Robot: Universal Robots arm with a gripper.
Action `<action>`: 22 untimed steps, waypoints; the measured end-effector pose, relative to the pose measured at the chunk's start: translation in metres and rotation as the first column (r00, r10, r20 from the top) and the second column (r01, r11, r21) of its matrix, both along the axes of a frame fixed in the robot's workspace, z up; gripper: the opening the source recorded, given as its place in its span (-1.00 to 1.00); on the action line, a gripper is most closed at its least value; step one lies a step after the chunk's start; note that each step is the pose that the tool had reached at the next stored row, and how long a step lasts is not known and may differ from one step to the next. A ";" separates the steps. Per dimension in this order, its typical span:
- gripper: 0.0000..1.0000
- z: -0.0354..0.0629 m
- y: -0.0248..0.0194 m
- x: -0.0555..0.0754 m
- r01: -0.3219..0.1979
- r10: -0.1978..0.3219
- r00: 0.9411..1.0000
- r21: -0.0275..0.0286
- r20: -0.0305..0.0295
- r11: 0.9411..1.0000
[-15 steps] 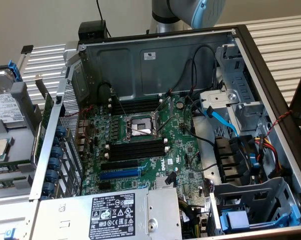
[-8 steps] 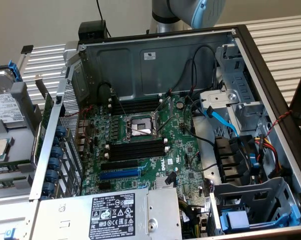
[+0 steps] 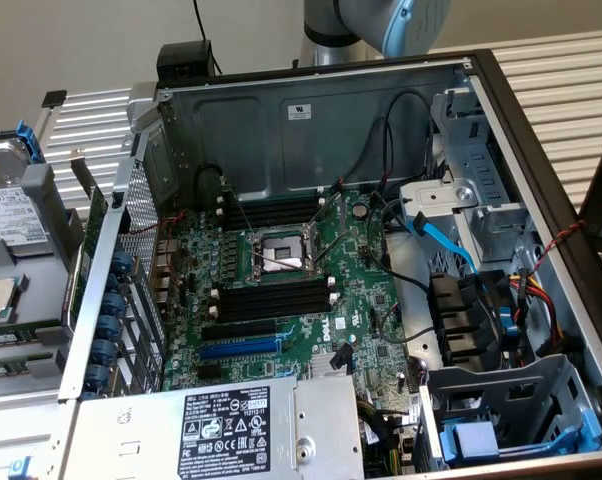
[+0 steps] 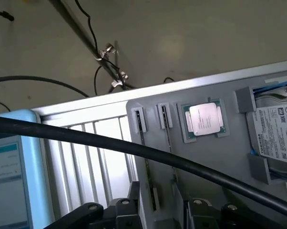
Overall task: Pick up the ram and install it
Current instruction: 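Pick up the ram and move it above insertion slot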
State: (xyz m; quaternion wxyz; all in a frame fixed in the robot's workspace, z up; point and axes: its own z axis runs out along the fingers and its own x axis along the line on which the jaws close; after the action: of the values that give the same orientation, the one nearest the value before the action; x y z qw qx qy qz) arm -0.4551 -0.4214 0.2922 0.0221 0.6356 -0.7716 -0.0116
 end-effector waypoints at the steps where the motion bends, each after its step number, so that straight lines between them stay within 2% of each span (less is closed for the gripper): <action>1: -0.15 -0.0015 0.0000 0.000 -0.006 0.006 1.000 0.000 0.000 1.000; 4: -0.15 -0.0051 -0.0001 0.000 -0.021 0.021 1.000 0.000 0.004 1.000; 7: -0.15 -0.0077 -0.0006 0.000 -0.030 0.030 0.999 0.000 0.012 1.000; 10: -0.15 -0.0113 -0.0017 0.000 -0.036 0.036 0.999 0.000 0.016 0.999; 13: -0.15 -0.0158 -0.0026 0.000 -0.042 0.042 0.999 0.000 0.018 0.999; 14: -0.15 -0.0233 -0.0029 0.000 -0.055 0.055 0.998 0.000 0.018 0.999; 16: -0.15 -0.0269 -0.0031 0.000 -0.071 0.071 0.997 0.000 0.018 0.997; 22: -0.15 -0.0354 -0.0033 0.000 -0.154 0.154 0.988 -0.001 0.019 0.988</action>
State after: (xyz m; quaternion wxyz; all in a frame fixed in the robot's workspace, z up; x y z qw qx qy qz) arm -0.4552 -0.4246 0.2568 0.0154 0.6933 -0.7205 -0.0042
